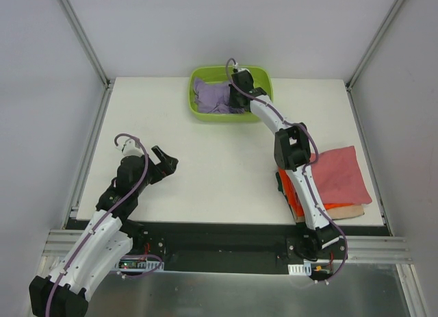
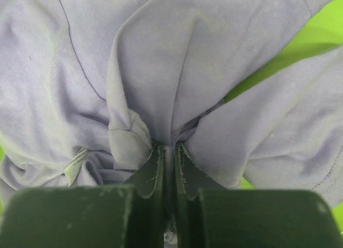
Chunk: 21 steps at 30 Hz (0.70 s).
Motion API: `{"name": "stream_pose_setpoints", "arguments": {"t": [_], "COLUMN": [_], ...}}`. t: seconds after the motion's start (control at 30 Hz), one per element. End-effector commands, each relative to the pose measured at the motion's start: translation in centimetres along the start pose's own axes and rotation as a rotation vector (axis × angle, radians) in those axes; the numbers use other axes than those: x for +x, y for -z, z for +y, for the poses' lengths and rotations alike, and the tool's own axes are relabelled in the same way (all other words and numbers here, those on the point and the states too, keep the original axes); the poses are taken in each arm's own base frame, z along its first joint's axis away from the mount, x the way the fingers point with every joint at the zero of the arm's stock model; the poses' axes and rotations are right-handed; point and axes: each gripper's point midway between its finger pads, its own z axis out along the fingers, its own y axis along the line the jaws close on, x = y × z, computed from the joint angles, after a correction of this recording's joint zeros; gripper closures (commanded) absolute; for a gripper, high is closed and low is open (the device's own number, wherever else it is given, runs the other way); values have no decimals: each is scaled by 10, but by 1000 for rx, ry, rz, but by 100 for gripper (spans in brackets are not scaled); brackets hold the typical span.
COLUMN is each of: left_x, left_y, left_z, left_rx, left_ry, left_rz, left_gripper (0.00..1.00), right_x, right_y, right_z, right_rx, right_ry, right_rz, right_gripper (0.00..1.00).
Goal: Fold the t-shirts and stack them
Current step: Grab crumpled tshirt from bin with the right arm
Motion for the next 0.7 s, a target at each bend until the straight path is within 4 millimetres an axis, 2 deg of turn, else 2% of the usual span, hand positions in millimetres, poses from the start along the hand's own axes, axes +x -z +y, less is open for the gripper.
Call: {"name": "stream_pose_setpoints", "arguments": {"t": [0.0,0.07,0.13,0.27,0.3,0.33,0.5,0.67], "left_x": [-8,-7,-6,-6,-5,-6,-6,-3], "left_y": [4,4,4,5,5,6,9,9], "left_z": [-6,-4,-4,-7,-8,-8,-8,-8], "left_rx": [20,15,15,30,34,39,50,62], "left_ry": [-28,-31,-30,-30,-30,-31,-36,-41], "left_rz": [-23,-24,-18,-14,-13,-17,-27,-19], "left_gripper": [1,1,1,1,1,1,1,1], "right_x": [-21,-48,-83,-156,-180,-196,-240,-267], "right_y": [29,39,58,119,145,165,249,345], "right_z": [11,18,26,41,47,53,75,100], "right_rx": [-12,-44,-64,-111,-139,-163,-258,-334], "right_ry": [18,52,87,85,81,80,93,160], "right_rz": [-27,-106,-207,-435,-510,-559,-714,-861], "right_gripper": [99,99,99,99,99,99,99,99]}}
